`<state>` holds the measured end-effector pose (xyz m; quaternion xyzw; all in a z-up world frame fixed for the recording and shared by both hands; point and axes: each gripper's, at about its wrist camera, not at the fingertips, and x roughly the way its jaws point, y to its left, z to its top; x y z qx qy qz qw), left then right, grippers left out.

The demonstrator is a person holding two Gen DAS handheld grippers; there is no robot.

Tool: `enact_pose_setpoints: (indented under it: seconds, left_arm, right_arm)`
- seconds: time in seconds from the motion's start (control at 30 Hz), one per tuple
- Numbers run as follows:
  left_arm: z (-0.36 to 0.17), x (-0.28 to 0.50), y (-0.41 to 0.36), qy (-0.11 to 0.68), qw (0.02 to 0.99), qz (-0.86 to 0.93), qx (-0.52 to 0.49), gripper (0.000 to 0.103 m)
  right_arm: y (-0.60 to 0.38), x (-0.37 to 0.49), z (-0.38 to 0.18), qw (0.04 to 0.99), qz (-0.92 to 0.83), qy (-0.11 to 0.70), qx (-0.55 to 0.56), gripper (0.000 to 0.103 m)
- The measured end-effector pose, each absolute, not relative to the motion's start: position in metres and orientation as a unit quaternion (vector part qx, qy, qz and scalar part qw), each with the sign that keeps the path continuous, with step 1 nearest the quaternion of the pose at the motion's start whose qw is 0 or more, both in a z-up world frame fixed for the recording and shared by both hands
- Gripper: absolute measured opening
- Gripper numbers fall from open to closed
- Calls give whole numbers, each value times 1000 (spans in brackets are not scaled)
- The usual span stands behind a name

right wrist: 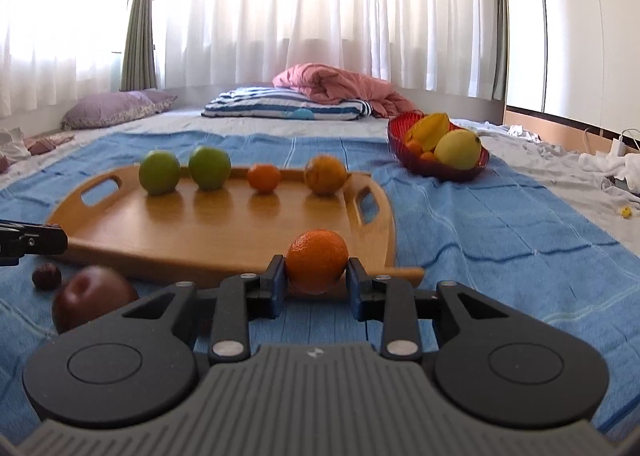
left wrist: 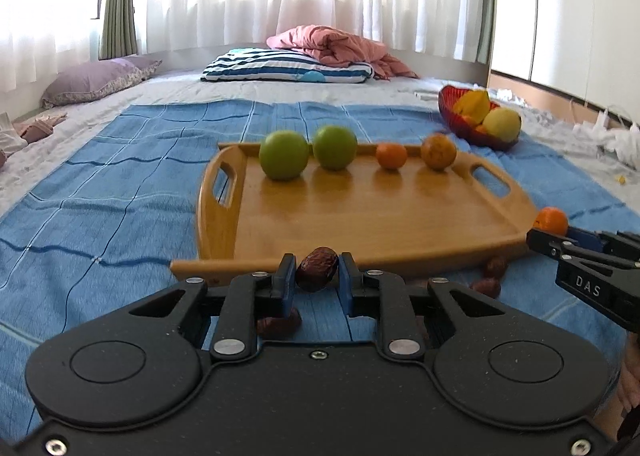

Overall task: Organize fruits
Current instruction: 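Carry the date with the left tool while the right tool carries the tangerine over the tray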

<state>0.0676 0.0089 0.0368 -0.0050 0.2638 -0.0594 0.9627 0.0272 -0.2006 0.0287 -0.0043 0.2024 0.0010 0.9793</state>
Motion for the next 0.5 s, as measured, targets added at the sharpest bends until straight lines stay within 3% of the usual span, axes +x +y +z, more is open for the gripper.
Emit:
enact_pose_setpoints:
  seconds: [0.5]
  left_arm:
    - [73,142,32,256,965,-52,-31,21]
  right_arm:
    - [-220,95,61,973,23,227,35,35]
